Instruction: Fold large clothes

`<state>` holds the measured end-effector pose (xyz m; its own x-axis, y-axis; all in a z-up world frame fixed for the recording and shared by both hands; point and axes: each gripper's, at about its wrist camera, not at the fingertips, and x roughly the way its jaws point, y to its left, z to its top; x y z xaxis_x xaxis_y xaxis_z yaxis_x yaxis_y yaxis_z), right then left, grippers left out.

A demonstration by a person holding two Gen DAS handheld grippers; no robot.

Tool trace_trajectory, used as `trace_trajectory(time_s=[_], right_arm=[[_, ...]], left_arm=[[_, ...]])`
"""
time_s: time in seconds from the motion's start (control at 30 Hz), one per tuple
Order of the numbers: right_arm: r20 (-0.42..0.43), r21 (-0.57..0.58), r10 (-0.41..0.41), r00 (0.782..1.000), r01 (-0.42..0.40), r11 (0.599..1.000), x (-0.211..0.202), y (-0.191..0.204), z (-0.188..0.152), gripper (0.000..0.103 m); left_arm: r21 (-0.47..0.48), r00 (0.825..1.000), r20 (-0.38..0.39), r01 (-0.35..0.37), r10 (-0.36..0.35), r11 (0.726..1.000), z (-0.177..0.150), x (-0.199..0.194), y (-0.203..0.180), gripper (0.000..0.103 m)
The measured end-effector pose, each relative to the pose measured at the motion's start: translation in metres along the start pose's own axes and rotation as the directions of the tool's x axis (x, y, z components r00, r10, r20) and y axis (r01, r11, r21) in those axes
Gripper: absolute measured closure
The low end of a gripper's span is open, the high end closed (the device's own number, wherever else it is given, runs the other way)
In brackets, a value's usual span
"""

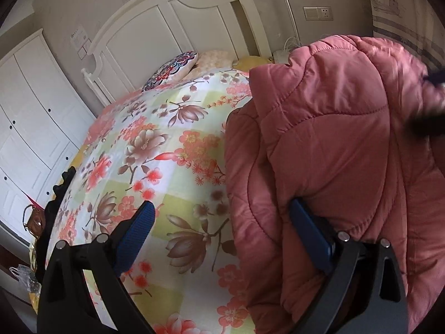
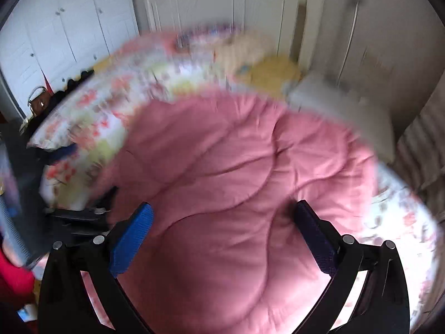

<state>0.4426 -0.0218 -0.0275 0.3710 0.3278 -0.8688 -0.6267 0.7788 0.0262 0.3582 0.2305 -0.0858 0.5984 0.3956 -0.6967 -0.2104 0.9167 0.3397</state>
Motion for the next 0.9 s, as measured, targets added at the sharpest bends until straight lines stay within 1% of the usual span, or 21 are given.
trace_trajectory(time_s=[0.03,0.07,0.1,0.17,0.23,0.33,0.4,0.43,0.47,0.5,0.53,0.57,0.6,0.63,0.67,0.7,0.73,0.77,0.9], right_arm=[[-0.032,-0.02,-0.009,0.999,0.009,1.0,0.017,0.002,-0.001,0.004],[-0.036,-0.015,-0.001,0.999,0.0,1.0,0.022,0.001,-0.001,0.004],[-0.043,-0.01,0.001,0.999,-0.002,1.0,0.023,0.001,0.0,0.004],[-0.052,-0.026,-0.02,0.998,0.019,0.999,0.021,0.005,0.0,0.004],[-0.046,-0.03,-0.025,0.999,0.023,0.999,0.02,0.006,-0.002,0.004],[-0.038,-0.023,-0.017,0.999,0.016,1.0,0.018,0.006,-0.004,0.004],[-0.034,-0.025,-0.02,0.999,0.019,1.0,0.018,0.006,-0.004,0.004],[-0.031,-0.024,-0.021,0.999,0.021,0.999,0.017,0.007,-0.005,0.004],[-0.03,-0.024,-0.021,0.999,0.021,0.999,0.021,0.007,-0.003,0.004],[-0.029,-0.024,-0.021,0.999,0.02,1.0,0.021,0.006,-0.004,0.004],[-0.03,-0.023,-0.02,0.999,0.019,1.0,0.021,0.006,-0.004,0.004],[-0.029,-0.023,-0.019,0.999,0.018,1.0,0.02,0.006,-0.004,0.004],[-0.029,-0.023,-0.017,0.999,0.017,1.0,0.02,0.005,-0.004,0.004],[-0.027,-0.021,-0.015,1.0,0.014,1.0,0.02,0.004,-0.004,0.004],[-0.026,-0.025,-0.013,1.0,0.012,1.0,0.02,0.004,-0.005,0.004],[-0.026,-0.032,-0.015,1.0,0.014,0.999,0.019,0.004,-0.006,0.004],[-0.029,-0.047,-0.026,0.999,0.024,0.999,0.02,0.006,-0.006,0.004],[-0.03,-0.053,-0.032,0.999,0.03,0.998,0.02,0.007,-0.006,0.004],[-0.027,-0.063,-0.043,0.999,0.042,0.997,0.016,0.01,-0.004,0.004]], left_arm=[[-0.008,1.0,-0.006,0.003,-0.003,1.0,0.0,0.002,0.003,0.005],[-0.014,1.0,-0.008,0.007,-0.008,1.0,0.0,0.003,0.005,0.005],[-0.028,0.999,-0.014,0.033,-0.034,0.999,0.001,0.003,0.009,0.005],[-0.071,0.998,-0.022,0.065,-0.066,0.995,0.007,-0.005,0.021,0.008],[-0.094,0.997,0.019,0.073,-0.072,0.993,0.017,-0.021,0.032,0.009],[-0.115,0.993,0.1,0.077,-0.065,0.99,0.047,-0.046,0.045,0.009],[-0.14,0.992,0.124,0.056,-0.039,0.989,0.07,-0.049,0.048,0.009],[-0.138,0.992,0.124,0.055,-0.037,0.989,0.077,-0.047,0.046,0.009],[-0.111,0.992,0.114,0.059,-0.046,0.992,0.087,-0.041,0.04,0.009],[-0.073,0.994,0.103,0.044,-0.036,0.996,0.096,-0.031,0.028,0.009],[-0.031,0.996,0.083,-0.017,0.02,0.999,0.103,-0.014,0.013,0.009],[-0.005,0.997,0.062,-0.053,0.053,0.999,0.106,0.0,0.005,0.009],[0.026,0.996,0.027,-0.081,0.081,0.996,0.106,0.019,-0.004,0.008],[0.06,0.992,-0.021,-0.119,0.121,0.991,0.101,0.043,-0.013,0.008],[0.068,0.99,-0.039,-0.134,0.137,0.989,0.096,0.055,-0.016,0.008],[0.053,0.991,-0.043,-0.122,0.124,0.991,0.091,0.063,-0.016,0.008],[0.015,0.994,-0.037,-0.098,0.099,0.995,0.085,0.065,-0.012,0.008],[-0.001,0.995,-0.037,-0.092,0.092,0.996,0.083,0.066,-0.008,0.007],[-0.009,0.995,-0.037,-0.09,0.089,0.996,0.078,0.068,-0.006,0.007]])
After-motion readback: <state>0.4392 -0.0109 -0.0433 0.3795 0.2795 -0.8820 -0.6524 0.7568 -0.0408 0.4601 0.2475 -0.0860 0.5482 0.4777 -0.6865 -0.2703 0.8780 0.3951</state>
